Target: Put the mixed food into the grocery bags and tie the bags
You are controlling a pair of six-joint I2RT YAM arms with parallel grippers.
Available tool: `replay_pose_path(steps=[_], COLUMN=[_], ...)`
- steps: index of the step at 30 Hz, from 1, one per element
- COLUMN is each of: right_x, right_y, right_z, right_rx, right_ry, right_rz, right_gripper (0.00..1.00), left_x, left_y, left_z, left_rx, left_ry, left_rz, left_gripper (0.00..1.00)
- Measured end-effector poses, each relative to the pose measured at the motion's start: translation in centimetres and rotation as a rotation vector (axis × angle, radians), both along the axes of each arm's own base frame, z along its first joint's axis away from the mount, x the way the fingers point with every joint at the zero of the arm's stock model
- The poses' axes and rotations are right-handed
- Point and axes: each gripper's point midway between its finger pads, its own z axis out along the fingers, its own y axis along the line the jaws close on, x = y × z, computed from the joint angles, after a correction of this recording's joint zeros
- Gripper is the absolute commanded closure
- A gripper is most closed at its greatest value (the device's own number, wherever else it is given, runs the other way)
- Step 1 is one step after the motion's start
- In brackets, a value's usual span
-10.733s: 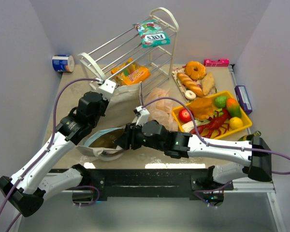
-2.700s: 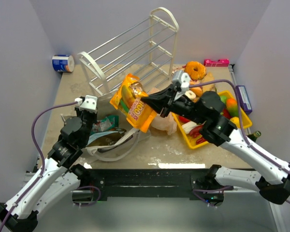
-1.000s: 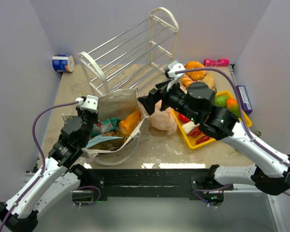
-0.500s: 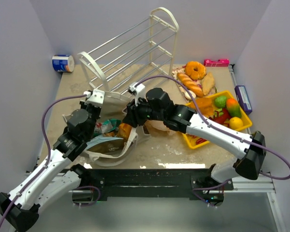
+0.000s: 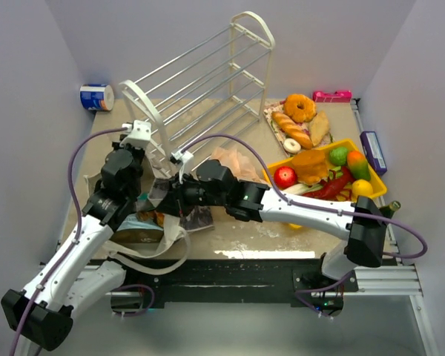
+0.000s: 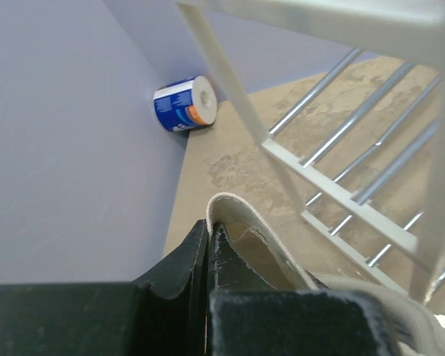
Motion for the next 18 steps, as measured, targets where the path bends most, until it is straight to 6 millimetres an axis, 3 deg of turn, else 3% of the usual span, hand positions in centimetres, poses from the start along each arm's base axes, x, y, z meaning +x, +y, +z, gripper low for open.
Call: replay_pose_path(steps=[3,4,6,7,8,12,18], right_x=[0.4,0.6,1.0,1.2,1.4,2.2,2.7], right_y=[1.3,1.7,2.6,3.0,3.4,4.8,7.3], right_z=[0.5,0.5,0.4,0.4,0.3,0.4,0.0], right_rx=[0.059,0.073,0.102,0.116,0.131,0.191,0.251], right_ry=[0.022,0.029,0.045,0.053,0.063,0.096,0.135], right_rz=[-0.030,-0.043,-0.064,-0.078,-0.089,-0.124,-0.133], right_gripper=[1.00,1.00,1.00,1.00,1.00,1.00,1.00], left_x=[0.2,0.1,0.0,-0.1,-0.3,-2.1,-5.6], left_y=[1.7,2.0,2.2,2.2,2.1,2.1,2.2], left_z=[0.0,0.1,0.4,0.7,1.2,3.6,7.1], left_rx=[0.002,-0.002,-0.008,-0.023,-0.040,-0.135,-0.292], left_ry=[0.005,0.005,0.006,0.000,-0.013,-0.087,-0.188], left_rz=[0.050,0.059,0.066,0.063,0.058,0.028,-0.028], left_gripper=[0.96,0.80,0.61,0.45,0.39,0.24,0.13])
